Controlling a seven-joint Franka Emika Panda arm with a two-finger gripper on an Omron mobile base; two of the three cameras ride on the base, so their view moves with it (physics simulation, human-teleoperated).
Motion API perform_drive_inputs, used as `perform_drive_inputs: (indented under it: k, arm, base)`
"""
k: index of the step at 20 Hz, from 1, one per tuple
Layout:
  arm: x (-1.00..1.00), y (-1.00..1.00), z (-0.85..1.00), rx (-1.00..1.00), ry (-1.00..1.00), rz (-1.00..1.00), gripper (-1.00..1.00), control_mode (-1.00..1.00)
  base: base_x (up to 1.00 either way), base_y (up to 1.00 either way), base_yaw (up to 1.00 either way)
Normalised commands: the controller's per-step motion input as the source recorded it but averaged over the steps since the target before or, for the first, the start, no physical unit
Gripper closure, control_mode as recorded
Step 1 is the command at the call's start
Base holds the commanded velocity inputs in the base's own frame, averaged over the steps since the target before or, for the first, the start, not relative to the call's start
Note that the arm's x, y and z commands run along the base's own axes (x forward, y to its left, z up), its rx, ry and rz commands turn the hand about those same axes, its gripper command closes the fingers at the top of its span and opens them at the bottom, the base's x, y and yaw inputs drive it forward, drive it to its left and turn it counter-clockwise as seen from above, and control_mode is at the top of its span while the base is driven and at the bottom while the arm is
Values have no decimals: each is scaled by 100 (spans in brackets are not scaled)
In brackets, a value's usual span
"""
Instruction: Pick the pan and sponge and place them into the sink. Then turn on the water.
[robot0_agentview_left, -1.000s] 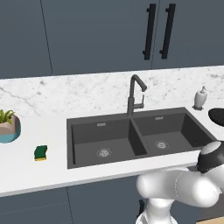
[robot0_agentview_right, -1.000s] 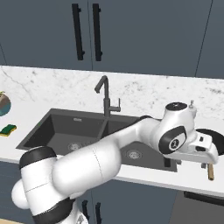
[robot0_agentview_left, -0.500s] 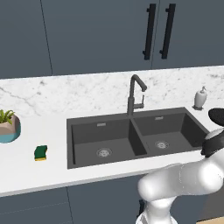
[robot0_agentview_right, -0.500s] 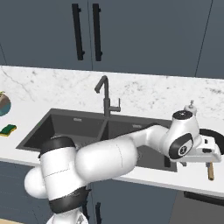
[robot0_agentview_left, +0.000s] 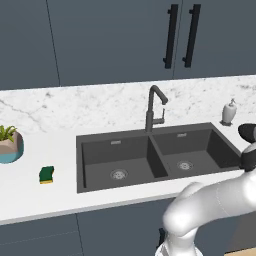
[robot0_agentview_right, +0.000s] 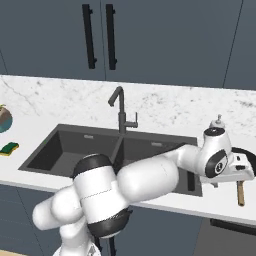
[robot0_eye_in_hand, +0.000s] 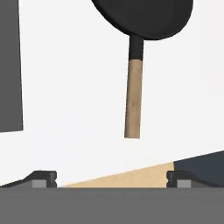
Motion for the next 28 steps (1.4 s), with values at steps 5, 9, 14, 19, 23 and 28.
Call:
perform_drive_inputs:
  k: [5, 9, 14, 19, 23, 28]
  arm:
    - [37, -49, -26, 7, 5, 7, -100, -100]
    - [16, -39, -38, 5, 10, 8, -100, -100]
    - [2, -22, -44, 1, 7, 6, -100, -100]
    - [10, -12, -43, 1, 3, 3, -100, -100]
    - [15, -5, -48, 1, 2, 3, -100, -100]
    - [18, -7, -47, 1, 5, 3, 100, -100]
  base:
    - [0, 0, 0]
    - [0, 0, 0]
    - [0, 0, 0]
    - [0, 0, 0]
    - [0, 0, 0]
    - [0, 0, 0]
